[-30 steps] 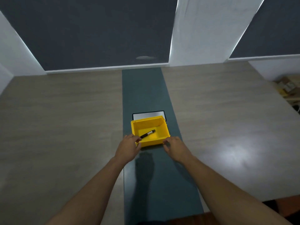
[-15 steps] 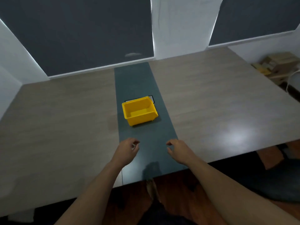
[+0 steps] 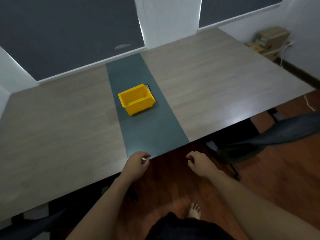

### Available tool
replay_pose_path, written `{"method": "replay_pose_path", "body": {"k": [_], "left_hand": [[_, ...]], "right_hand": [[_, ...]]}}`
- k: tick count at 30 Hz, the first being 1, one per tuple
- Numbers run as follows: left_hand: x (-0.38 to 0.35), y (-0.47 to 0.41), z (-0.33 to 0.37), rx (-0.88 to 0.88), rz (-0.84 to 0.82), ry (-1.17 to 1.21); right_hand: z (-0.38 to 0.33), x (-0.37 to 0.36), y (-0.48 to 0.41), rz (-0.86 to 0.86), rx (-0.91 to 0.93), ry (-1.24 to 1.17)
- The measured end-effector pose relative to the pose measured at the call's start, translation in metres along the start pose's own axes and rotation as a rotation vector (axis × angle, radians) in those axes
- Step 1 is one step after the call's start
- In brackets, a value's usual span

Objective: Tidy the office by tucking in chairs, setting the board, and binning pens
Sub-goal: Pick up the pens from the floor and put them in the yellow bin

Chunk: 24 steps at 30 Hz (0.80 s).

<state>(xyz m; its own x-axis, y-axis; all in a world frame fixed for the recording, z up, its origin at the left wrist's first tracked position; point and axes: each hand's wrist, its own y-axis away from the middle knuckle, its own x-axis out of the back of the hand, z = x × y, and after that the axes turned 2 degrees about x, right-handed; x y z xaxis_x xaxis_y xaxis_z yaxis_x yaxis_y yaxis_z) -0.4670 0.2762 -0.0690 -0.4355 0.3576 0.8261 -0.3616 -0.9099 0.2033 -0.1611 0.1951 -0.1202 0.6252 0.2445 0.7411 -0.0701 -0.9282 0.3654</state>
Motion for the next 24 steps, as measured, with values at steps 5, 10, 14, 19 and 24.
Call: {"method": "replay_pose_path", "body": {"k": [5, 10, 14, 19, 24], "left_hand": [[-0.009, 0.021, 0.016, -0.082, -0.041, -0.041], [-0.03, 0.05, 0.033, -0.171, -0.103, -0.007], [-0.066, 0.087, 0.048, -0.228, -0.18, 0.003], [-0.127, 0.132, 0.083, -0.333, -0.364, -0.016], [-0.177, 0.169, 0.147, -0.489, -0.564, -0.109]], "right_hand": [[0.013, -0.008, 0.051, 0.093, -0.054, -0.053], [0.031, -0.028, 0.105, 0.131, -0.125, -0.099], [0.049, -0.053, 0.163, 0.205, -0.204, -0.158], [0.083, -0.074, 0.254, 0.317, -0.319, -0.203], [0.127, -0.08, 0.369, 0.454, -0.521, -0.244]]}}
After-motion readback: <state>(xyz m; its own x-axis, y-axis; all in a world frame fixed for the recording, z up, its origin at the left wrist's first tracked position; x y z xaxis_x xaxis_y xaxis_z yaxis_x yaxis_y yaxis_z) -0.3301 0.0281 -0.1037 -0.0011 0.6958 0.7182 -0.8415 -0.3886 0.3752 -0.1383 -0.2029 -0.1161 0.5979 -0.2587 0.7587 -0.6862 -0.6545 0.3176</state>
